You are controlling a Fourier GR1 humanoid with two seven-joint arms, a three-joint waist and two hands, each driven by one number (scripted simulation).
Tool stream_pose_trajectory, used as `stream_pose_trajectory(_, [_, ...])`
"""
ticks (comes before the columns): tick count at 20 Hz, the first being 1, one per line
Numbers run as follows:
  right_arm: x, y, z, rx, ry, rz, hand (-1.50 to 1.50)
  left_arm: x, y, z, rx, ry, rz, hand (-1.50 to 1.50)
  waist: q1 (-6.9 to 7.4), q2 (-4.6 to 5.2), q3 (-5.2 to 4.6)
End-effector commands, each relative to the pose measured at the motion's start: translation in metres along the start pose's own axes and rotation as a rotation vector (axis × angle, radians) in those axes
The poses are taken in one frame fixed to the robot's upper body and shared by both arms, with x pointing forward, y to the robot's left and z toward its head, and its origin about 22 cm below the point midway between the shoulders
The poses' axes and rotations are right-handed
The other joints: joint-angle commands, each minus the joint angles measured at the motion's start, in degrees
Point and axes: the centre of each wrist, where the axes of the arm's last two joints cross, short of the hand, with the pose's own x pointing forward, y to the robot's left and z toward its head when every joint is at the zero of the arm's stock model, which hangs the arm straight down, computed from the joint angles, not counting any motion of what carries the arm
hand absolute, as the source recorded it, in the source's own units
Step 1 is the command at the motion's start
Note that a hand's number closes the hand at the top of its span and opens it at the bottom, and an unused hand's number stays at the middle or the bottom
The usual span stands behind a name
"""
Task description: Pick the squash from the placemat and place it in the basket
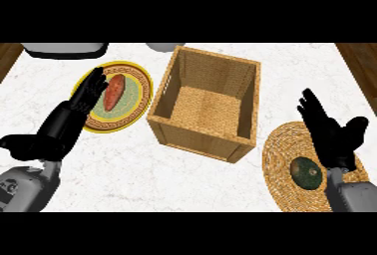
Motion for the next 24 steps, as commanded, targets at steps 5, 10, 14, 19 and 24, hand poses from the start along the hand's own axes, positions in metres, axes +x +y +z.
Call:
stream_pose_trajectory(5, [0.048,0.069,0.015,0.681,-0.319,-0.036,1.50,-0.005,0.032,0.002,0.122,0.018,-0.176,0.00,2.25,-0.16,1.63])
stream_pose_trajectory(10, [0.025,0.119,0.072,0.832,-0.329,-0.369,1.50,-0.013,0.051,0.017,0.158,0.093,-0.217,0.00,-0.16,-0.68,1.51])
stream_pose_trajectory(14, [0.046,0.102,0.105,0.678,-0.464,-0.150,-1.50,-0.020,0.049,0.007,0.187,0.075,-0.217,0.00,-1.26,-0.25,1.41])
stream_pose_trajectory(19, [0.101,0.055,0.090,0.447,-0.577,0.354,-1.50,-0.025,0.048,0.023,0.183,0.097,-0.223,0.00,-1.67,-0.91,1.10])
stream_pose_trajectory(24, [0.148,0.017,0.089,0.433,-0.499,0.884,-1.50,-0.027,0.042,0.023,0.188,0.096,-0.208,0.00,-1.32,-0.84,0.92])
